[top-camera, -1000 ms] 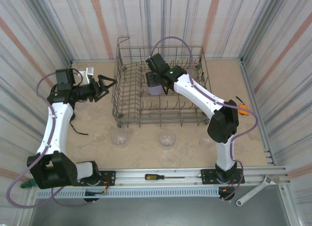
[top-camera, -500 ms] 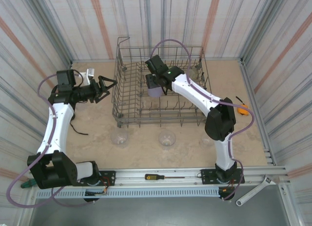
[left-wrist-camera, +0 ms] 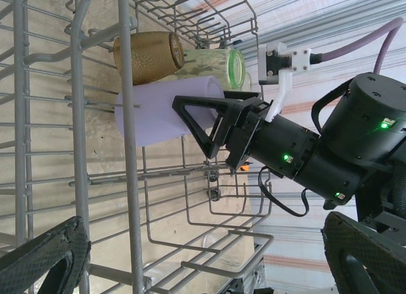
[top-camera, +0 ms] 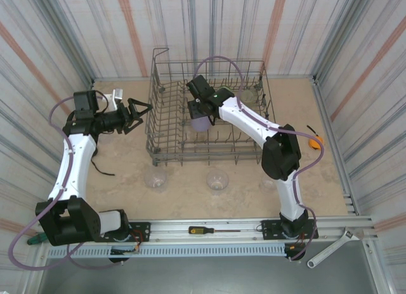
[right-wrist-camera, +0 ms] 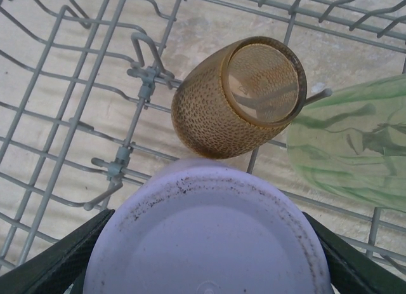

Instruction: Load the cups into the dish rack

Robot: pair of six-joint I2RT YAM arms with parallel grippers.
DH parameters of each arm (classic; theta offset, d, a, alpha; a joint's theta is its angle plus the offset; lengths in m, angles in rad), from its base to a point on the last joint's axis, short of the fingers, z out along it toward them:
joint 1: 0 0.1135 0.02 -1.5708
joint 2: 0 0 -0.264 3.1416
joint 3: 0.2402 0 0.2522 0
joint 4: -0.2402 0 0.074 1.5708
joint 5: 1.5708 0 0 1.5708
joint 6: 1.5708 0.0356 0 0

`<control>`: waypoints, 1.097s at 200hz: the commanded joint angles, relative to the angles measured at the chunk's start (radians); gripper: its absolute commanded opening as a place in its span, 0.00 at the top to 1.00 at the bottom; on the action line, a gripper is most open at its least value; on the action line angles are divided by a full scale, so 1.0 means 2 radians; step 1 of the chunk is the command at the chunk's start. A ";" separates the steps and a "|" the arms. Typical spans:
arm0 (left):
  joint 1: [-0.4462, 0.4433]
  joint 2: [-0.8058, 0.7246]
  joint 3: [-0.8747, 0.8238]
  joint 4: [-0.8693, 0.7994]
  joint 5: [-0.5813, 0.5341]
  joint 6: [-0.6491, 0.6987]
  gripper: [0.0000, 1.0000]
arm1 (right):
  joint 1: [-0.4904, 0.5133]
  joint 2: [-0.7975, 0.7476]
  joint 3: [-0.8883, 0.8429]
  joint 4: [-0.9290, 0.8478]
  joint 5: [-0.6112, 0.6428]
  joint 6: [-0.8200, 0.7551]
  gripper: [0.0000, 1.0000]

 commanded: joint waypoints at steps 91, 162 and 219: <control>0.002 -0.009 -0.005 0.013 0.008 -0.012 0.01 | 0.003 0.004 0.017 -0.001 -0.013 0.005 0.15; 0.002 -0.009 -0.002 0.014 0.007 -0.016 0.01 | 0.003 -0.027 0.012 0.003 -0.021 0.017 0.00; 0.002 -0.006 0.013 0.005 0.004 -0.007 0.01 | 0.003 -0.082 -0.028 0.034 -0.032 0.032 0.01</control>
